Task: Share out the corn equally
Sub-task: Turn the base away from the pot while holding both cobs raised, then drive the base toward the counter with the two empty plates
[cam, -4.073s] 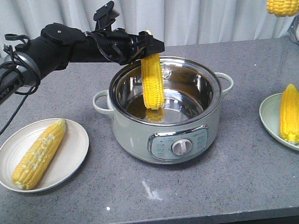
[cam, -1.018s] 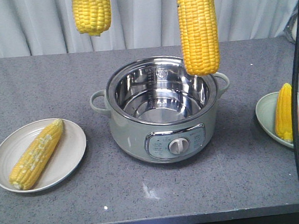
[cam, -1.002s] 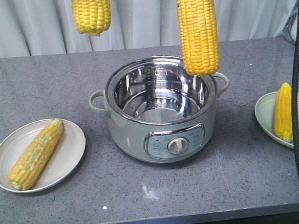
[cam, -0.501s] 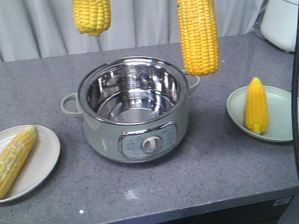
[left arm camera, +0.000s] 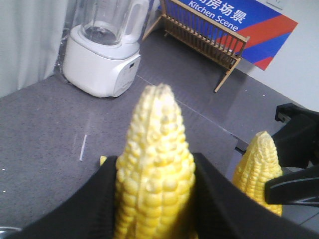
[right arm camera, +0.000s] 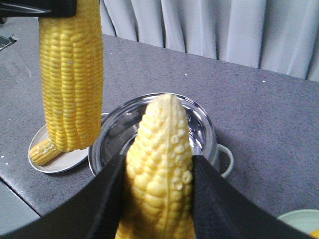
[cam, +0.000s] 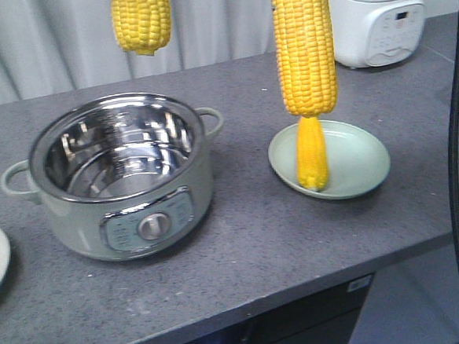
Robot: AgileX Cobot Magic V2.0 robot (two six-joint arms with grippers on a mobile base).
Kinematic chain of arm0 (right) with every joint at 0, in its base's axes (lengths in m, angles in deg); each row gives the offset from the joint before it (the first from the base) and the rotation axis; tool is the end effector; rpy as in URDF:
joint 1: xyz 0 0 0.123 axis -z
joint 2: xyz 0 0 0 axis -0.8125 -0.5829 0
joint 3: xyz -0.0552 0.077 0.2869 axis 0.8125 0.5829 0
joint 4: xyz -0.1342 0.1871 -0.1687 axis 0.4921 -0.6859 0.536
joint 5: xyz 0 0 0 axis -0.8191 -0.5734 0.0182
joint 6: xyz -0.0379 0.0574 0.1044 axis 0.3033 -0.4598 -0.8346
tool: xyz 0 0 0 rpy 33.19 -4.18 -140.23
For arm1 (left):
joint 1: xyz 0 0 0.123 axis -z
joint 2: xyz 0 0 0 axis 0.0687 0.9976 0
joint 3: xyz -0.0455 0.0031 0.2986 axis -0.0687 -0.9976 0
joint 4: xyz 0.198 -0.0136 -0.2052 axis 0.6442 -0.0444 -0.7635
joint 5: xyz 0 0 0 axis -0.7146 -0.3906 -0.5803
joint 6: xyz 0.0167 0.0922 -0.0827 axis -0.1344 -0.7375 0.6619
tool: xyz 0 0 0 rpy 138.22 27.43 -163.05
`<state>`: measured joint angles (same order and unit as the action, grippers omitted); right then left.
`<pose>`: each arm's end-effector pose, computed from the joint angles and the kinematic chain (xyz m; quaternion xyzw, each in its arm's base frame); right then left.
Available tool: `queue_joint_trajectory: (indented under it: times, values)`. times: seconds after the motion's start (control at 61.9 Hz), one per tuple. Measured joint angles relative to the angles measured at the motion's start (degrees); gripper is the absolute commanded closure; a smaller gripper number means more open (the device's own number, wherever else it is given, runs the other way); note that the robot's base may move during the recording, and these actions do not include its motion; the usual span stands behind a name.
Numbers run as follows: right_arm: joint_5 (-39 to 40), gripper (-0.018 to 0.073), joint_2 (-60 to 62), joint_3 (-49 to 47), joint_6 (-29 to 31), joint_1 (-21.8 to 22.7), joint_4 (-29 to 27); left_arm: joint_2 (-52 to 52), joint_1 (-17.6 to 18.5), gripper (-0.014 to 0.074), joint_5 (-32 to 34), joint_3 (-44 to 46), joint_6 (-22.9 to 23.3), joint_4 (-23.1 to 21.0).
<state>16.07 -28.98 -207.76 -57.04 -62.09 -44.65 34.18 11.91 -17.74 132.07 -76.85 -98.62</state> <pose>0.3494 0.1342 0.5314 -0.2985 0.7871 0.3175 0.4365 0.3689 -0.1757 0.5805 0.1899 0.7895 -0.3551 0.4631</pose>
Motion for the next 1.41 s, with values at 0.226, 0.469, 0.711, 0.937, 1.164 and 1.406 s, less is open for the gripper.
queue_joint_trajectory:
  times: [0.226, 0.469, 0.711, 0.937, 1.164, 1.406]
  values:
    - [0.0, 0.0561, 0.0, 0.0, 0.0, 0.0, 0.0, 0.0, 0.0, 0.0604, 0.0, 0.0, 0.0, 0.0]
    - [0.0, 0.0561, 0.0, 0.0, 0.0, 0.0, 0.0, 0.0, 0.0, 0.0604, 0.0, 0.0, 0.0, 0.0]
    - [0.0, 0.0561, 0.0, 0.0, 0.0, 0.0, 0.0, 0.0, 0.0, 0.0604, 0.0, 0.0, 0.0, 0.0]
    - [0.0, 0.0561, 0.0, 0.0, 0.0, 0.0, 0.0, 0.0, 0.0, 0.0604, 0.0, 0.0, 0.0, 0.0]
    - [0.0, 0.0561, 0.0, 0.0, 0.0, 0.0, 0.0, 0.0, 0.0, 0.0604, 0.0, 0.0, 0.0, 0.0]
    - [0.0, 0.0561, 0.0, 0.0, 0.0, 0.0, 0.0, 0.0, 0.0, 0.0604, 0.0, 0.0, 0.0, 0.0]
